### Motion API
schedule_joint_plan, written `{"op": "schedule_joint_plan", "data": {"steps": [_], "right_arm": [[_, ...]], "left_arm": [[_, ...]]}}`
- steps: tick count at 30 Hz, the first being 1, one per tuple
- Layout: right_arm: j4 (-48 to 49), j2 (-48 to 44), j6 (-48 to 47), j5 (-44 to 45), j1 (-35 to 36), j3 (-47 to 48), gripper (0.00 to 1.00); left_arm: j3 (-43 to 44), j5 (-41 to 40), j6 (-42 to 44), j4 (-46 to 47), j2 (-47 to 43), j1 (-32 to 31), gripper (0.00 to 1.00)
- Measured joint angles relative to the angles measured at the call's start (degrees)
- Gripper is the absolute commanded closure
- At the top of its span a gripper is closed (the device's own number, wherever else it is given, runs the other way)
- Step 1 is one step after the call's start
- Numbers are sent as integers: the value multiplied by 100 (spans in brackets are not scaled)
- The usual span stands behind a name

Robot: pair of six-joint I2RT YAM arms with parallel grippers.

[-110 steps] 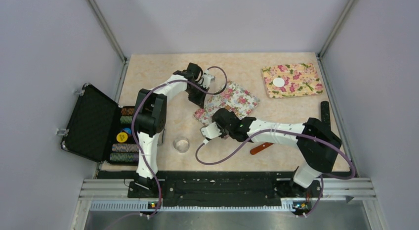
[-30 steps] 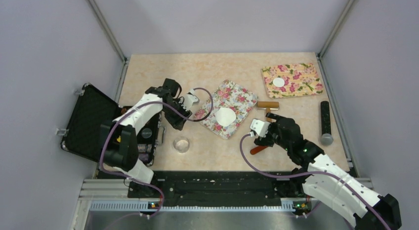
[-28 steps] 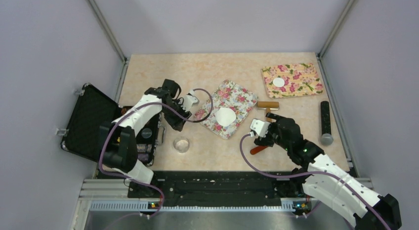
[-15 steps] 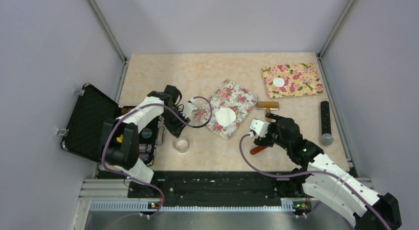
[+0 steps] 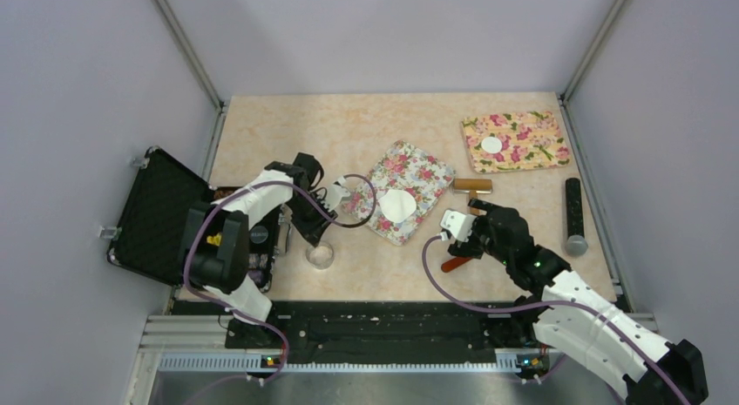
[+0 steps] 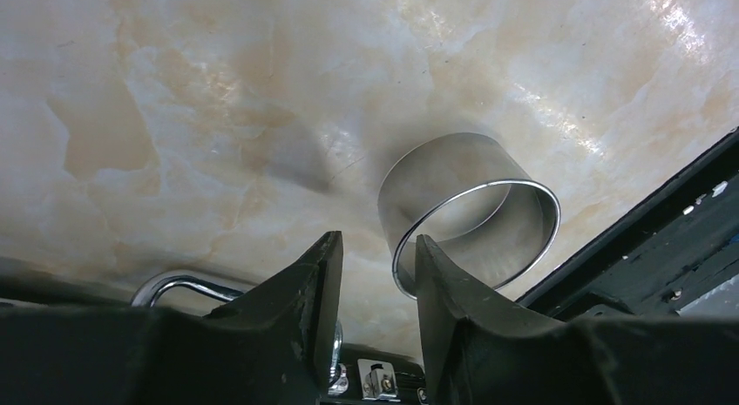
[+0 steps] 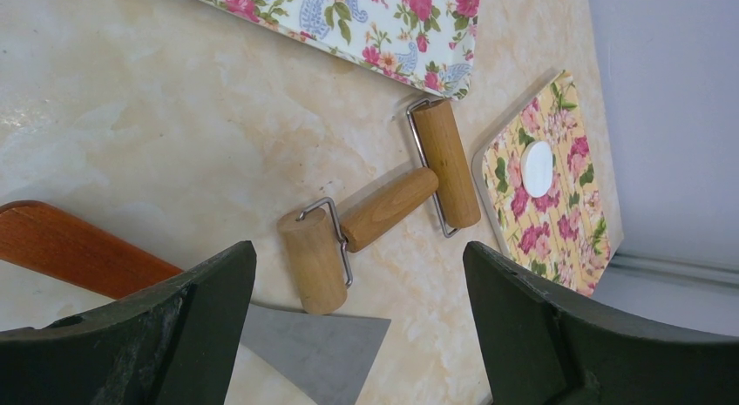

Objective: Roll out the dumpling wrappers from the dough

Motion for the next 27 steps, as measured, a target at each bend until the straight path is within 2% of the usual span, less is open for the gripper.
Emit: {"op": "schedule_joint_plan", "data": {"steps": [2,3,4,10,13,17,20,22,27], "right_arm": [[0,0,0,0,0,0,12],[0,0,0,0,0,0,12],[0,0,0,0,0,0,12],[11,0,0,2,0,-22,12],[28,0,0,31,0,-26,12],[153,74,0,184,0,-26,12],[317,149,2,409,0,-31,12],[474,175,2,581,0,-63,11],[817,199,0,981,-9,-149,11]], "left_arm": [[-35,-4,-20,11,42,-61,80],[-55,0,-33,15,72,-101,93],[-68,-4,-61,15,107,-133,100],[-28,-15,-173,-20,177,-238,100],[358,-22,-289,-166,177,-245,100],[1705,-72,-636,-208,343,-352,100],[2942,-227,-999,-61,828,-584,100],[3748,-361,-1213,0,1340,-822,100],[5090,-509,-1486,-114,2715,-1357,100]]}}
